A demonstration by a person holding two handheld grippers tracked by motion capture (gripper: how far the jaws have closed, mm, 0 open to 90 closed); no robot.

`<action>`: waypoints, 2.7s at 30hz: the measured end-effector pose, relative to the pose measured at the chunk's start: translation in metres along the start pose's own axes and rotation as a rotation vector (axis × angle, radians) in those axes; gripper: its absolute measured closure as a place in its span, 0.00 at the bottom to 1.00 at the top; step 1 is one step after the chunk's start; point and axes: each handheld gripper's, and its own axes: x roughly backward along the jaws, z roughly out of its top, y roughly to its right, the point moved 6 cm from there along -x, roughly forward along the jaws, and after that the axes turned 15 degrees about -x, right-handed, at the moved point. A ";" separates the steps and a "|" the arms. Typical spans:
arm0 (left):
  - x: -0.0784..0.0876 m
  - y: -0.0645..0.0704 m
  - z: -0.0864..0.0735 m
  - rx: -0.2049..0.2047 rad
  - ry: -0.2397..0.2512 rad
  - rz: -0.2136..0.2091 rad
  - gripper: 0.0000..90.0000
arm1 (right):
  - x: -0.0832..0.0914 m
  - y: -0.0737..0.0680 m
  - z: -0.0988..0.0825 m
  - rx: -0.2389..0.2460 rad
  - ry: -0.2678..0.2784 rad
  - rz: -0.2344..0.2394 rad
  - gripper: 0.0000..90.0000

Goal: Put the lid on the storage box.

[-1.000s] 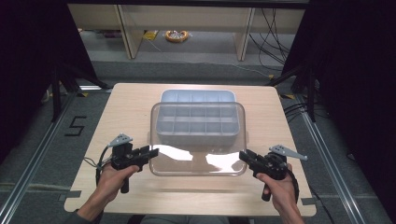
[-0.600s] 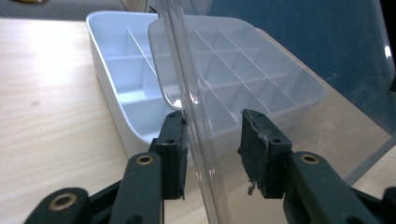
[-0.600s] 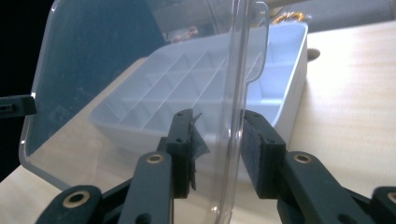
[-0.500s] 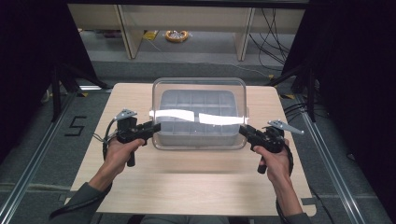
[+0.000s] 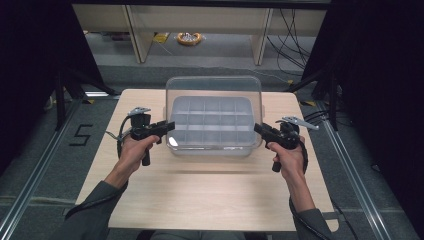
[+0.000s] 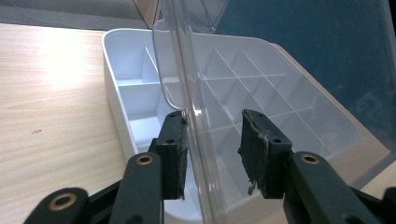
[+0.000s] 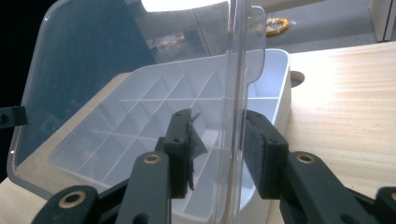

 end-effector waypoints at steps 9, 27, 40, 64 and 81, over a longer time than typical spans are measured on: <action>-0.018 -0.013 0.003 0.033 -0.009 0.028 0.67 | -0.019 0.003 0.005 -0.019 -0.008 -0.041 0.72; -0.034 -0.027 -0.003 0.114 -0.034 0.028 0.66 | -0.035 0.009 0.003 -0.043 -0.023 -0.054 0.71; -0.042 -0.033 -0.010 0.142 -0.050 0.028 0.64 | -0.041 0.008 -0.004 -0.092 -0.038 -0.067 0.69; -0.051 -0.032 -0.017 0.117 -0.062 0.025 0.60 | -0.051 0.018 -0.010 -0.124 -0.089 -0.094 0.62; -0.054 -0.029 -0.015 0.115 -0.057 0.039 0.59 | -0.060 0.025 -0.013 -0.052 -0.119 -0.138 0.49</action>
